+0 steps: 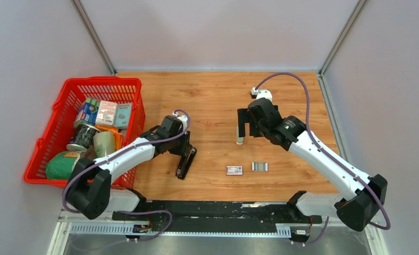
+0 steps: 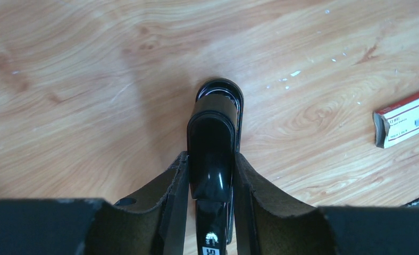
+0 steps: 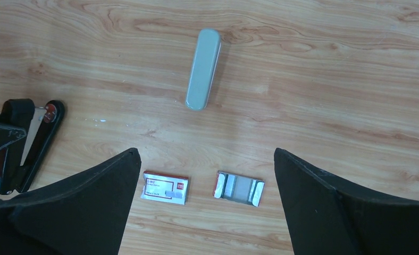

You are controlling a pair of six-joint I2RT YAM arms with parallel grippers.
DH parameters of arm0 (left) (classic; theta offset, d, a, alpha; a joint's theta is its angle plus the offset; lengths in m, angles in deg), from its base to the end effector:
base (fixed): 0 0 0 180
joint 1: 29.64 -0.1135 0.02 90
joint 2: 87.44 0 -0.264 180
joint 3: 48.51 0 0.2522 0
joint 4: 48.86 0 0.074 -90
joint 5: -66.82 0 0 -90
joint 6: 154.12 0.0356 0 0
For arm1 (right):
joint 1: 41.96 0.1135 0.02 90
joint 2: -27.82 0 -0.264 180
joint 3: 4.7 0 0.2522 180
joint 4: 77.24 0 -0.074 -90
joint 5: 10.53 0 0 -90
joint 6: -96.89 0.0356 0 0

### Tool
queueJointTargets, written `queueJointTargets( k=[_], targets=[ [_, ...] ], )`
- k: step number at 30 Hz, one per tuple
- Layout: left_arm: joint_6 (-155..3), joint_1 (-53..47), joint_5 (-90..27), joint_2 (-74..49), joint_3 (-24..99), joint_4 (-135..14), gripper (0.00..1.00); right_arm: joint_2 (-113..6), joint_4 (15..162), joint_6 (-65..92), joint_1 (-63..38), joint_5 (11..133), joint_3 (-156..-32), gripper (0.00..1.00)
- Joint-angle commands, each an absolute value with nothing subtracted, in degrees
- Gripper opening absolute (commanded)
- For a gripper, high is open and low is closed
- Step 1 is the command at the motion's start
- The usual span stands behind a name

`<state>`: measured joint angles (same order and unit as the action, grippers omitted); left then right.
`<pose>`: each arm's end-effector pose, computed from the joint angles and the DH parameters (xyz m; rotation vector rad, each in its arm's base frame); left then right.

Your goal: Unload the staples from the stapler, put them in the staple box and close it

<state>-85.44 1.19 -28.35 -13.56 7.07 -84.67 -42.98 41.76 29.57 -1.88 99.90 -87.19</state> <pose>0.2133 -0.1310 0.1993 0.2512 2.5655 -0.4714 0.1994 0.1515 0.3325 -0.2009 2.3544 0.0925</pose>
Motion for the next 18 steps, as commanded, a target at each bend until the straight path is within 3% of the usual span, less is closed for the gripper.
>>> queueJointTargets(
  k=[1, 4, 5, 9, 18],
  targets=[
    [-83.80, 4.28, -28.81, -10.28, 10.86, -80.99, 0.00, -40.38, 42.86, 29.66, -1.62, 99.07, -86.40, 1.00],
    [-84.07, 5.86, -27.23, -9.05, 11.65, -81.08, 0.09, -40.12, 42.86, 29.57, -1.62, 99.07, -86.05, 1.00],
    [-84.15, 6.04, -27.05, -8.78, 11.74, -81.08, 0.21, -40.12, 42.77, 29.57, -1.62, 99.07, -86.05, 1.00],
    [-84.60, 6.92, -25.64, -8.69, 12.18, -81.61, 0.45, -40.20, 42.77, 29.57, -1.62, 98.55, -85.96, 1.00],
    [-84.24, 8.15, -23.80, -8.69, 13.41, -83.80, 0.56, -40.20, 42.95, 29.22, -1.62, 98.20, -85.87, 1.00]
  ],
)
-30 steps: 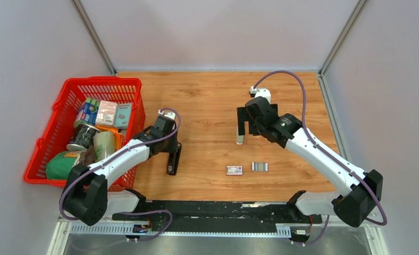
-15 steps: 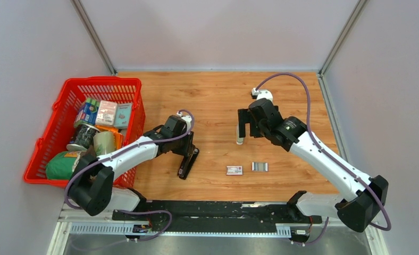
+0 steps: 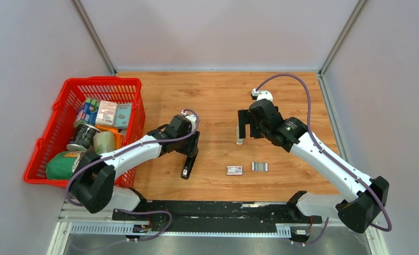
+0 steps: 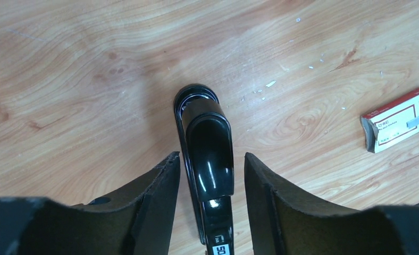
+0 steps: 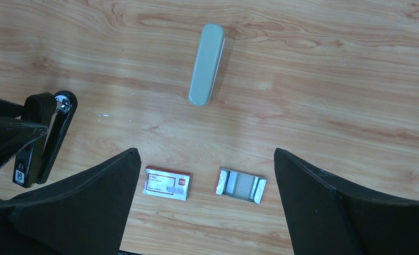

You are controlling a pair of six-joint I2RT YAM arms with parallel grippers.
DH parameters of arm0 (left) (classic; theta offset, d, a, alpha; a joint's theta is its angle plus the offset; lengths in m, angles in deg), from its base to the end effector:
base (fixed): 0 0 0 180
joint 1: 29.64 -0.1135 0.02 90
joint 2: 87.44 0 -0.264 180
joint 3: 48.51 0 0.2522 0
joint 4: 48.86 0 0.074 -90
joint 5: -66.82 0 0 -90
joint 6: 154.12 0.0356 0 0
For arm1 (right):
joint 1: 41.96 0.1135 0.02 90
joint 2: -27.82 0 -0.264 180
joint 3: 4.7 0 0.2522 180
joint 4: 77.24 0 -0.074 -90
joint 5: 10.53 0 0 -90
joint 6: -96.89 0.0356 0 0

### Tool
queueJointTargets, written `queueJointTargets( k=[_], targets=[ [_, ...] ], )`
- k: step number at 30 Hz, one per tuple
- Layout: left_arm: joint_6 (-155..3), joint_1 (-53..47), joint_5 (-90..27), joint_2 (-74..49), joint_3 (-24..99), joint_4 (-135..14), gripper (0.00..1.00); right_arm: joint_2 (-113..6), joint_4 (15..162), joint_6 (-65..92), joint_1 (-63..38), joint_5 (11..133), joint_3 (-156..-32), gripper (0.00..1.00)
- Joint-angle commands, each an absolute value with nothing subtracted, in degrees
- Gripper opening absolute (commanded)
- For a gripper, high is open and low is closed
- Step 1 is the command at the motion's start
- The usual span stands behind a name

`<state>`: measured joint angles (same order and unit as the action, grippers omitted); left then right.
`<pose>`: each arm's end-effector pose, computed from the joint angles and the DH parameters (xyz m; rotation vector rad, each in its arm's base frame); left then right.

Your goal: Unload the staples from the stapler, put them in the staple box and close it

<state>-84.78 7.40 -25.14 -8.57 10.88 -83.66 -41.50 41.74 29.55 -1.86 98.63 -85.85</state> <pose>0.2154 -0.1641 0.1995 0.3811 2.5485 -0.4392 0.1941 0.1482 0.3307 -0.2119 2.3610 0.1174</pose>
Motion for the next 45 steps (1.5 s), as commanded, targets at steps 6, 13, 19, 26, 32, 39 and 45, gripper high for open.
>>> queueJointTargets(
  k=[6, 13, 19, 26, 32, 39, 45],
  targets=[
    [-84.59, 9.38, -21.34, -7.20, 15.61, -85.91, 0.58, -40.29, 43.12, 29.04, -1.53, 98.11, -85.78, 1.00],
    [-85.30, 11.05, -16.33, -5.35, 17.19, -88.73, 0.58, -39.85, 43.39, 29.04, -1.53, 98.02, -85.17, 1.00],
    [-85.65, 11.76, -14.04, -4.13, 17.19, -89.17, 0.57, -39.94, 43.56, 29.04, -1.44, 97.93, -84.90, 1.00],
    [-86.18, 12.20, -14.04, -2.63, 17.19, -88.55, 0.55, -40.12, 43.83, 29.04, -1.44, 97.76, -85.08, 1.00],
    [-86.44, 12.37, -13.69, -1.75, 17.81, -88.03, 0.47, -39.85, 43.83, 29.13, -1.44, 97.84, -84.73, 1.00],
    [-86.44, 12.72, -12.90, -1.66, 18.86, -88.90, 0.00, -39.59, 43.83, 29.13, -1.44, 97.93, -84.55, 1.00],
    [-82.84, 13.60, -18.67, -4.91, 20.79, -90.31, 0.00, -38.80, 43.83, 28.78, -1.27, 97.58, -84.55, 1.00]
  ],
)
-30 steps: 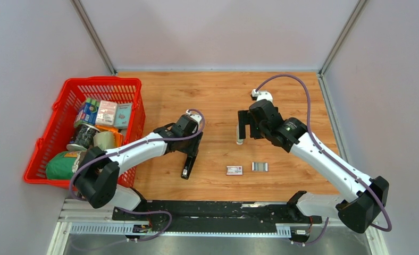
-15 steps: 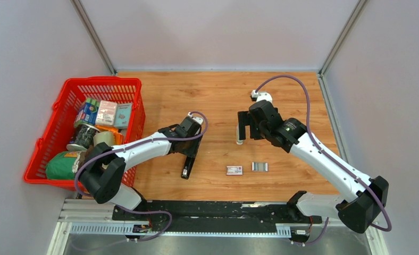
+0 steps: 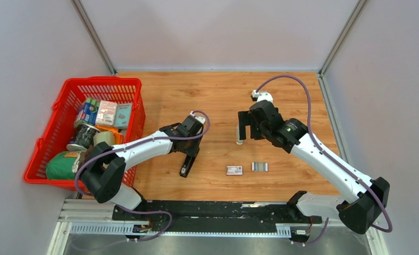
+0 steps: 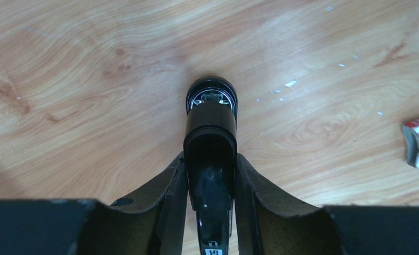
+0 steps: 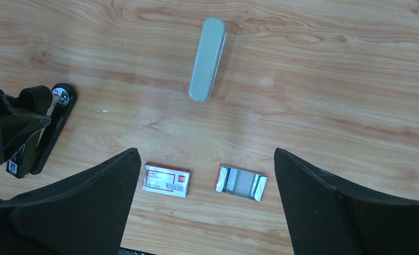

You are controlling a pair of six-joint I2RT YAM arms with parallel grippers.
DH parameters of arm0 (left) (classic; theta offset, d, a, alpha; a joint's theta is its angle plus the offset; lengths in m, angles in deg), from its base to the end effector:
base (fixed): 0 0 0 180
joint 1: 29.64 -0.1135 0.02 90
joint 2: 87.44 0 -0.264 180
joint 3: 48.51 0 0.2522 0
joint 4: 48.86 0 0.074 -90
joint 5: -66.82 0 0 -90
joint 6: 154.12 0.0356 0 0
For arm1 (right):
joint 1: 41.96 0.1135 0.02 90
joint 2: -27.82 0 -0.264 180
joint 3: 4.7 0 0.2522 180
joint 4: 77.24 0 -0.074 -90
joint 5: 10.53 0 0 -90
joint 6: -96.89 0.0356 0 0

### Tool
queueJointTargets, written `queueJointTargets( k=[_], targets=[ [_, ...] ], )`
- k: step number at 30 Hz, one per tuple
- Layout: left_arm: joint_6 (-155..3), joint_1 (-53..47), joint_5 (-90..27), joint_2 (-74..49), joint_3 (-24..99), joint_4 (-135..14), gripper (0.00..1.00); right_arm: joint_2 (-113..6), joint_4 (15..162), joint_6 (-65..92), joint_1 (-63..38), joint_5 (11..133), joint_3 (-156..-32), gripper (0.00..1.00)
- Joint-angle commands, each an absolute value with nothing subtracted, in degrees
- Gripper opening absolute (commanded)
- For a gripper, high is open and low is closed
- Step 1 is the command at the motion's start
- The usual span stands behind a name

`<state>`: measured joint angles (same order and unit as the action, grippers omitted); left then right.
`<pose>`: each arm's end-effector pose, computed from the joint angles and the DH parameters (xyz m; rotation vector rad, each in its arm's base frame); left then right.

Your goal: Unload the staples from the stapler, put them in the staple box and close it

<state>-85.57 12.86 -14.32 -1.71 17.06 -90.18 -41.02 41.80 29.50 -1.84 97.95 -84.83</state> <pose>0.2169 -0.1914 0.1939 0.4301 2.5988 -0.1814 0.1921 0.1472 0.3269 -0.2216 2.3722 0.1242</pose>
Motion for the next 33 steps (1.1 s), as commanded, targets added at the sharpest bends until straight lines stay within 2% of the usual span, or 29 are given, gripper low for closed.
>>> queueJointTargets(
  k=[1, 8, 14, 22, 26, 33],
  targets=[
    [-81.79, 13.60, -19.92, -6.13, 20.88, -90.40, 0.00, -38.54, 43.92, 28.52, -1.09, 97.49, -84.46, 1.00],
    [-78.53, 13.60, -34.85, -13.08, 22.38, -91.45, 0.00, -36.69, 44.27, 25.88, -0.74, 92.58, -84.73, 0.98],
    [-77.04, 13.60, -45.92, -18.01, 25.45, -93.38, 0.00, -33.71, 46.99, 22.10, -0.21, 77.76, -84.82, 0.93],
    [-73.35, 13.60, -60.09, -22.14, 28.44, -96.11, 0.00, -30.71, 50.16, 18.59, 0.58, 63.49, -85.08, 0.83],
    [-71.68, 13.60, -66.15, -22.75, 28.18, -96.20, 0.00, -30.18, 48.93, 14.99, 2.68, 61.63, -86.92, 0.73],
    [-68.69, 14.04, -73.01, -24.86, 27.57, -96.81, 0.00, -34.49, 42.69, 7.60, 10.24, 57.69, -92.64, 0.74]
  ],
)
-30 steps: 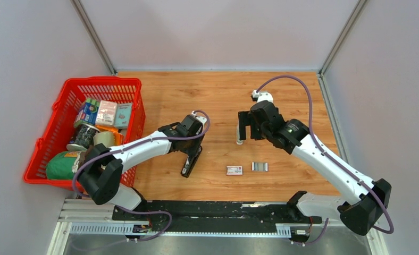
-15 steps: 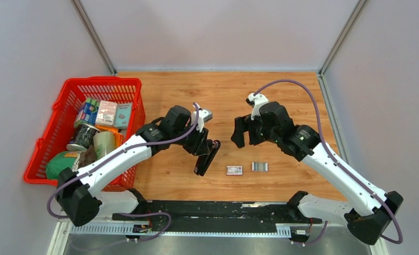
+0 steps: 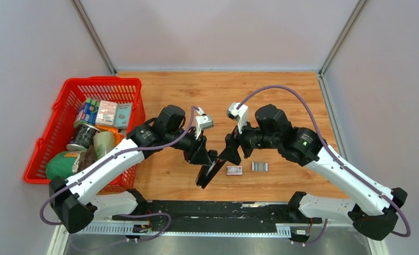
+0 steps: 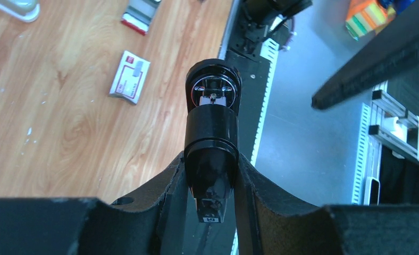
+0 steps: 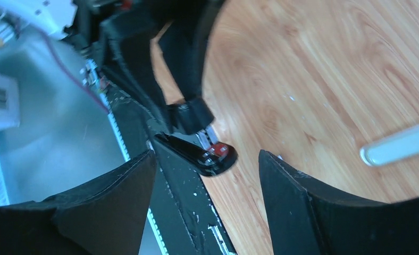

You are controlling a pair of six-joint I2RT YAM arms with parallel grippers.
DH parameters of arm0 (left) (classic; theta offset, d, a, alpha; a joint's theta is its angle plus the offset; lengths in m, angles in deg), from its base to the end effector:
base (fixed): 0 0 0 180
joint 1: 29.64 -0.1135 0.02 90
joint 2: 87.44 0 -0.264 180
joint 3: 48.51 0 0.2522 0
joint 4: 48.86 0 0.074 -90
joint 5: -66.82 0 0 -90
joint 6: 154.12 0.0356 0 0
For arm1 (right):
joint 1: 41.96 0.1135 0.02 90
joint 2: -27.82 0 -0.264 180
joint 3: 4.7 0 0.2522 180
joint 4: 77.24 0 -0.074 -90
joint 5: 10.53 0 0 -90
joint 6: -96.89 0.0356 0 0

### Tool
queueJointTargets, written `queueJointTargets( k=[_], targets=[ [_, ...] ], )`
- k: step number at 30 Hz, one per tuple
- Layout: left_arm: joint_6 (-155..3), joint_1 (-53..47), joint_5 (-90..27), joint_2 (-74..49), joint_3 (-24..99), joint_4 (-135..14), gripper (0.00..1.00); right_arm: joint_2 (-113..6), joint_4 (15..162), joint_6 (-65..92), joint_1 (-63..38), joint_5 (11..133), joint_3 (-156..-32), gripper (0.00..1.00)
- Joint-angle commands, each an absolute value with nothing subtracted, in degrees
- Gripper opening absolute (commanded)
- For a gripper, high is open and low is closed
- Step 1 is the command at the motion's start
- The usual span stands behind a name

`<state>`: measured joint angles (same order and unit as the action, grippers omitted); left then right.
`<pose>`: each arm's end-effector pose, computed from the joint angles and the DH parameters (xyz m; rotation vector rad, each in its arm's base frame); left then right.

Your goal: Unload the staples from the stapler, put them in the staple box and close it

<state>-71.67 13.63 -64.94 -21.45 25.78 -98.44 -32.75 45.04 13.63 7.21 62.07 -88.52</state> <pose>0.1568 -0.1802 0.3247 1.1156 2.1285 -1.2760 0.1299 0.1666 0.3819 -0.9929 2.0520 0.8679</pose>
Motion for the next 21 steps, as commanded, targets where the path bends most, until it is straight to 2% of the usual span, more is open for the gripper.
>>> queueJointTargets(
  k=[1, 7, 11, 21],
  targets=[
    [-68.51, 14.13, -73.36, -25.56, 27.48, -96.90, 0.00, -34.84, 42.77, 7.25, 10.60, 56.37, -92.55, 0.73],
    [-66.58, 14.30, -77.75, -28.29, 26.60, -97.43, 0.00, -34.93, 42.16, 4.26, 10.95, 50.65, -93.43, 0.68],
    [-66.14, 14.66, -79.08, -29.52, 25.72, -96.90, 0.00, -35.10, 42.77, 4.60, 11.13, 49.42, -93.51, 0.72],
    [-65.87, 14.92, -79.26, -30.31, 25.10, -97.08, 0.00, -36.07, 45.06, 4.70, 11.92, 44.14, -93.17, 0.71]
  ],
)
